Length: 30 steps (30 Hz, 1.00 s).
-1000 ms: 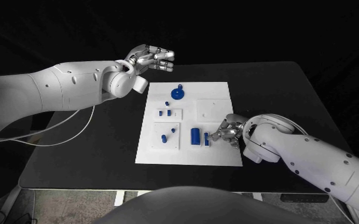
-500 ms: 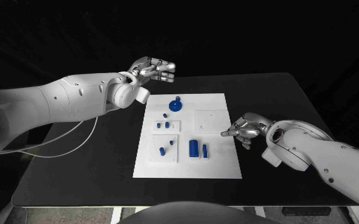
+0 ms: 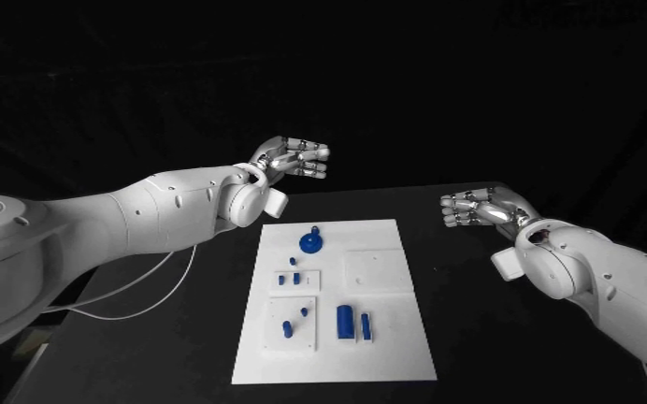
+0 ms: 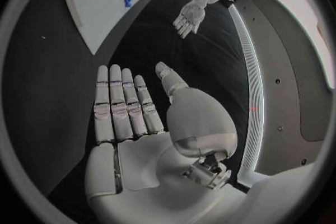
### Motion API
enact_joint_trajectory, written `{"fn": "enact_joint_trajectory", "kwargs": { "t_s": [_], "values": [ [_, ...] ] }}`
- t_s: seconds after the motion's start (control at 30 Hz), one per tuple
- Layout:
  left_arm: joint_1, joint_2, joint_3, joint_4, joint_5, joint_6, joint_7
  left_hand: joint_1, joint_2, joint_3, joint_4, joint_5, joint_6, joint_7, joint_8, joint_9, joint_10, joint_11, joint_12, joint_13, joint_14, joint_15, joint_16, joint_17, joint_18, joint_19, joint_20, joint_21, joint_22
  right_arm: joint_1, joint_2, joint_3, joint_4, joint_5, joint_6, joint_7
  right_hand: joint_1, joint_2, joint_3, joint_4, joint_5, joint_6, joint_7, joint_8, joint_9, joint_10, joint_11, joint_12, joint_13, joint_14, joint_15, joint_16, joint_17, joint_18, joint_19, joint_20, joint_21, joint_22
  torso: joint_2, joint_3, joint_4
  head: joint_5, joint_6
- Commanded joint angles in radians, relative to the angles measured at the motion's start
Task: Assemble the parts on the task board
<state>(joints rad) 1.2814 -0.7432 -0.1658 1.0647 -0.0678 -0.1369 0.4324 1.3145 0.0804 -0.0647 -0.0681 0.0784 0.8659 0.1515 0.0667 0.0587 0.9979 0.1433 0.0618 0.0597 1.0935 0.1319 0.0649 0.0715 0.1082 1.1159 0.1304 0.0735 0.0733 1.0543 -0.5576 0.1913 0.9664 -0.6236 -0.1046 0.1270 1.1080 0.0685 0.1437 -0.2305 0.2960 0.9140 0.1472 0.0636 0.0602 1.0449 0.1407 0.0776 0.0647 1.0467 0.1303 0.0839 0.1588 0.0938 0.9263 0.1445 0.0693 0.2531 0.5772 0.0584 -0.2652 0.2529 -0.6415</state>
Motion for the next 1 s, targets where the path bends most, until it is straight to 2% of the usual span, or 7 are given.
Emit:
{"fn": "enact_joint_trajectory", "kwargs": {
  "t_s": [0.03,0.7,0.73,0.8,0.87,0.97,1.0],
  "values": [
    [0.004,0.024,0.001,-0.026,0.046,0.001,-0.009,0.0,-0.009,0.002,0.007,-0.006,-0.03,0.003,-0.005,-0.002,-0.021,0.004,-0.003,-0.001,-0.012,0.002,-0.004,-0.001,-0.004,-0.014,0.003,-0.005,-0.002,0.002,0.031,0.008,-0.065,0.172,0.002,0.122,-0.007,0.003,-0.006,0.009,0.003,-0.075,0.002,-0.006,-0.004,-0.032,0.01,-0.015,-0.007,-0.019,0.013,-0.017,-0.098,0.016,-0.032,0.032,-0.003,-0.091,-0.014,-0.0045,-0.0006,0.0,0.05],
    [0.004,0.093,0.002,-0.137,0.069,0.03,0.005,-0.001,-0.007,0.014,0.008,0.001,-0.038,0.0,-0.005,-0.002,-0.044,0.005,-0.004,-0.002,-0.068,0.011,-0.005,-0.007,0.01,-0.088,0.035,0.001,-0.001,0.001,0.086,0.036,-0.184,0.252,0.038,0.178,0.007,0.027,-0.076,0.04,-0.005,-0.133,0.008,-0.01,-0.007,-0.075,0.021,-0.018,-0.007,-0.06,0.03,-0.023,-0.099,0.041,-0.073,0.062,0.015,-0.187,-0.022,-0.0042,-0.0023,0.001,0.093],
    [0.004,0.093,0.001,-0.136,0.057,0.008,-0.012,-0.395,-0.08,0.065,0.068,-0.078,-0.866,-0.151,-0.067,-0.059,-0.998,-0.143,-0.062,-0.06,-0.374,-0.132,-0.065,-0.071,-0.108,-0.396,-0.13,-0.073,-0.073,0.002,0.089,0.035,-0.188,0.23,0.017,0.153,-0.327,-0.068,-0.144,0.231,-0.296,-0.914,-0.147,-0.064,-0.06,-1.045,-0.141,-0.078,-0.065,-1.047,-0.13,-0.084,-0.159,-0.094,-0.926,-0.144,-0.069,-0.253,-0.022,-0.0061,-0.0031,0.005,0.102],
    [0.002,0.092,0.002,-0.132,0.057,0.004,-0.011,-0.424,-0.08,0.065,0.068,-0.078,-0.866,-0.151,-0.067,-0.059,-0.998,-0.143,-0.062,-0.06,-1.093,-0.132,-0.065,-0.071,-0.108,-1.116,-0.13,-0.073,-0.073,0.002,0.087,0.034,-0.184,0.231,0.013,0.154,-0.352,-0.068,-0.144,0.231,-0.296,-0.914,-0.147,-0.064,-0.06,-1.045,-0.141,-0.078,-0.065,-1.047,-0.13,-0.084,-0.159,-0.094,-0.926,-0.144,-0.069,-0.253,-0.022,-0.0065,-0.0011,0.003,0.102],
    [-0.004,0.089,0.006,-0.116,0.058,-0.012,-0.009,-0.499,-0.08,0.065,0.068,-0.078,-0.866,-0.151,-0.067,-0.059,-0.998,-0.143,-0.062,-0.06,-1.093,-0.132,-0.065,-0.071,-0.108,-1.116,-0.13,-0.073,-0.073,0.002,0.081,0.03,-0.168,0.239,0.0,0.159,-1.108,-0.068,-0.144,0.231,-0.296,-0.914,-0.147,-0.064,-0.06,-1.045,-0.141,-0.078,-0.065,-1.047,-0.13,-0.084,-0.159,-0.094,-0.926,-0.144,-0.069,-0.253,-0.022,-0.0081,0.0069,-0.005,0.1],
    [-0.017,0.082,0.016,-0.08,0.058,-0.048,-0.003,-0.594,-0.08,0.065,0.068,-0.078,-0.866,-0.151,-0.067,-0.059,-0.998,-0.143,-0.062,-0.06,-1.093,-0.132,-0.065,-0.071,-0.108,-1.116,-0.13,-0.073,-0.073,0.002,0.067,0.019,-0.132,0.258,-0.032,0.17,-1.108,-0.068,-0.144,0.231,-0.296,-0.914,-0.147,-0.064,-0.06,-1.045,-0.141,-0.078,-0.065,-1.047,-0.13,-0.084,-0.159,-0.094,-0.926,-0.144,-0.069,-0.253,-0.023,-0.0116,0.0251,-0.022,0.096],
    [-0.023,0.079,0.02,-0.064,0.059,-0.064,0.0,-1.314,-0.08,0.065,0.068,-0.078,-0.866,-0.151,-0.067,-0.059,-0.998,-0.143,-0.062,-0.06,-1.093,-0.132,-0.065,-0.071,-0.108,-1.116,-0.13,-0.073,-0.073,0.001,0.061,0.015,-0.116,0.265,-0.045,0.175,-1.108,-0.068,-0.144,0.231,-0.296,-0.914,-0.147,-0.064,-0.06,-1.045,-0.141,-0.078,-0.065,-1.047,-0.13,-0.084,-0.159,-0.094,-0.926,-0.144,-0.069,-0.253,-0.023,-0.0131,0.0329,-0.03,0.094]
  ]
}}
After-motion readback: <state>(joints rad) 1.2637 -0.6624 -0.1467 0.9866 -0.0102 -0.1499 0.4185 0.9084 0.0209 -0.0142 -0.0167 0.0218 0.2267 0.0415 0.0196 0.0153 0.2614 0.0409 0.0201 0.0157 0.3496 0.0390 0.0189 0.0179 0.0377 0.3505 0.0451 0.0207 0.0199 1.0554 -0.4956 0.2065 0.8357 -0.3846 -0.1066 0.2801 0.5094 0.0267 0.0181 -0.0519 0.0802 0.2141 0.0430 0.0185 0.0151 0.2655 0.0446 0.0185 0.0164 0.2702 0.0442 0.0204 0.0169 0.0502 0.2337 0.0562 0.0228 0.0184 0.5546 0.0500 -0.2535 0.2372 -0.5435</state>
